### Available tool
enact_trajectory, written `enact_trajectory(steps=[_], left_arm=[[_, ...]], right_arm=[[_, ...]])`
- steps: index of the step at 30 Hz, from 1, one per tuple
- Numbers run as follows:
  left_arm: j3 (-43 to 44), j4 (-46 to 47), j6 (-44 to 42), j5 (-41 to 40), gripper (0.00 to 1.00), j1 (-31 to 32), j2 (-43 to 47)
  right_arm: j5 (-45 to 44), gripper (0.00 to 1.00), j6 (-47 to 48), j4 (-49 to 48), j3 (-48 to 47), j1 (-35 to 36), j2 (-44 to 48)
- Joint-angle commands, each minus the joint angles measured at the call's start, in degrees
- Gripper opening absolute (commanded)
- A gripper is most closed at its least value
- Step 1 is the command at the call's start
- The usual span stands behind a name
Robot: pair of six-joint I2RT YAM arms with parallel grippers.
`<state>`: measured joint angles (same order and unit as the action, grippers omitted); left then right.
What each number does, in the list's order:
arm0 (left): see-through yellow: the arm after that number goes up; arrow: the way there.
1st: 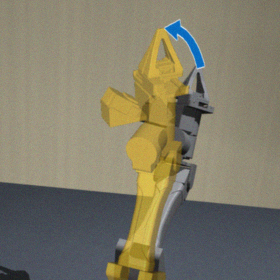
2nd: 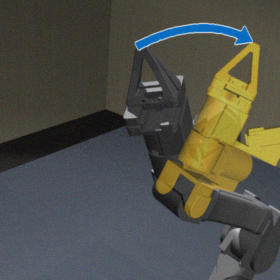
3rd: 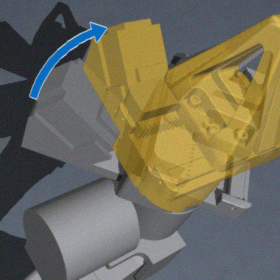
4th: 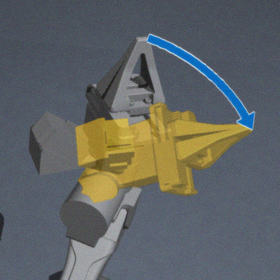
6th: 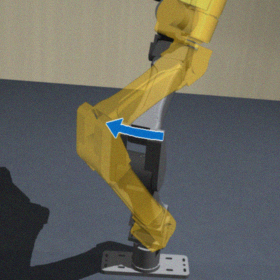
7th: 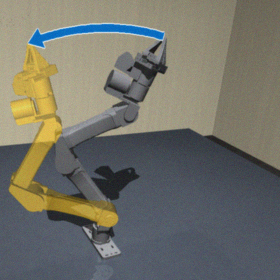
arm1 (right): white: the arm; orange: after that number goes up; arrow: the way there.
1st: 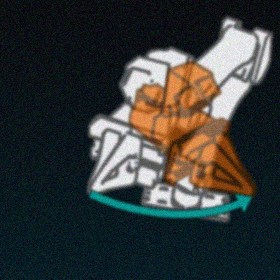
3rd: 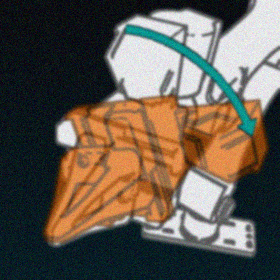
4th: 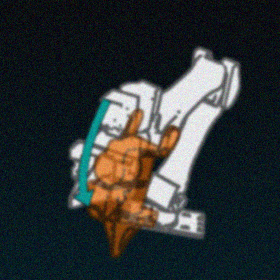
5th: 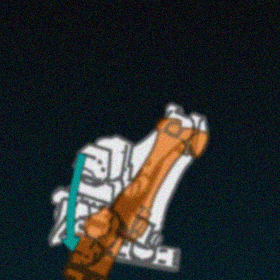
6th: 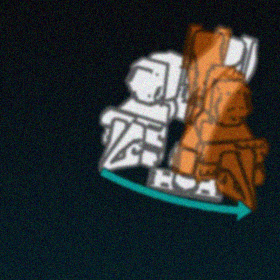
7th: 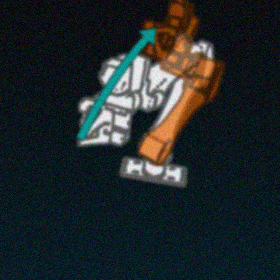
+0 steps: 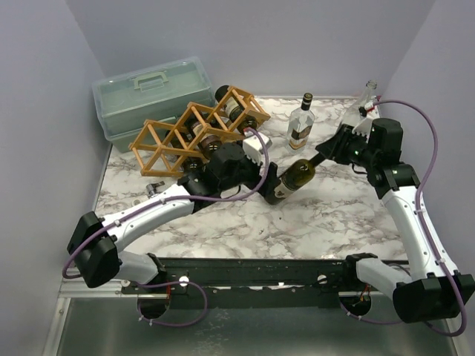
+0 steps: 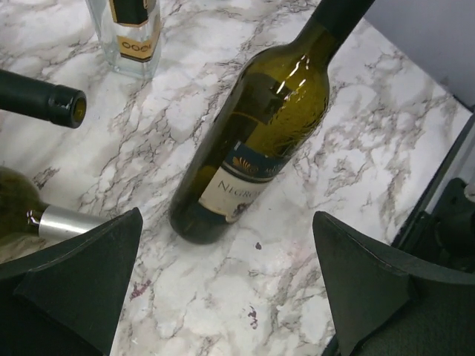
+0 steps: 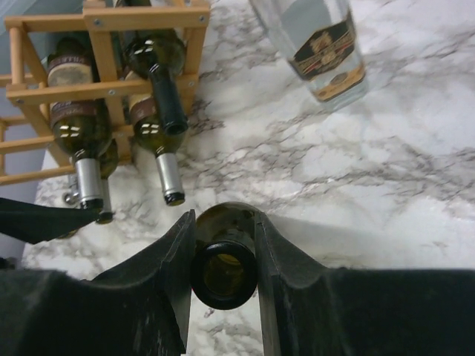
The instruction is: Put the wine bottle on the wine rack
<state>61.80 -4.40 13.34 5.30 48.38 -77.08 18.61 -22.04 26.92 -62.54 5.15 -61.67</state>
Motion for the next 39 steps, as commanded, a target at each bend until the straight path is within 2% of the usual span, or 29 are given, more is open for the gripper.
enact_trajectory(steps=[1, 6, 12, 16, 23, 25, 27, 33, 35, 36, 39], left_arm=[[-3.5, 8.0, -10.2, -9.8, 0.99, 4.8, -0.4], [-4.2, 8.4, -13.1, -12.1, 0.99, 8.5, -3.5], [-4.1, 8.5, -16.7, -13.7, 0.99, 12.1, -8.0], [-3.6, 8.6, -18.8, -18.1, 0.99, 13.3, -11.0], [-2.8, 8.9, -20.1, -20.1, 0.99, 14.1, -14.9], [-3.0, 9.1, -20.7, -20.7, 0.96, 14.1, -14.8], [-3.3, 9.3, -22.5, -21.6, 0.85, 14.1, -14.6], [-3.8, 9.1, -26.6, -22.0, 0.26, 14.9, -12.8], [-3.9, 9.1, -28.4, -22.7, 0.05, 15.5, -11.8], [-4.0, 9.0, -29.1, -23.6, 0.0, 15.9, -11.4], [-4.8, 9.1, -31.7, -26.1, 0.0, 17.1, -9.7]], right_arm=[[10.9, 0.01, -6.0, -3.3, 3.9, 0.3, 2.9], [14.8, 0.01, -9.4, -6.5, 9.4, 0.3, 5.4], [15.3, 0.01, -9.2, -6.1, 11.1, 0.3, 6.9], [16.5, 0.01, -9.4, -5.8, 11.5, 0.2, 7.7], [18.7, 0.01, -10.7, -5.6, 12.3, 0.2, 10.0], [18.7, 0.01, -10.8, -5.1, 12.5, 0.3, 10.6], [19.4, 0.01, -10.5, -4.2, 12.5, 0.3, 11.0], [20.5, 0.01, -8.6, -1.3, 12.0, 0.3, 12.9], [20.3, 0.07, -6.2, 1.9, 10.8, 0.3, 12.8], [20.0, 0.12, -4.7, 3.5, 10.3, 0.3, 12.9], [17.7, 0.29, -1.7, 7.9, 8.4, 0.2, 13.1]])
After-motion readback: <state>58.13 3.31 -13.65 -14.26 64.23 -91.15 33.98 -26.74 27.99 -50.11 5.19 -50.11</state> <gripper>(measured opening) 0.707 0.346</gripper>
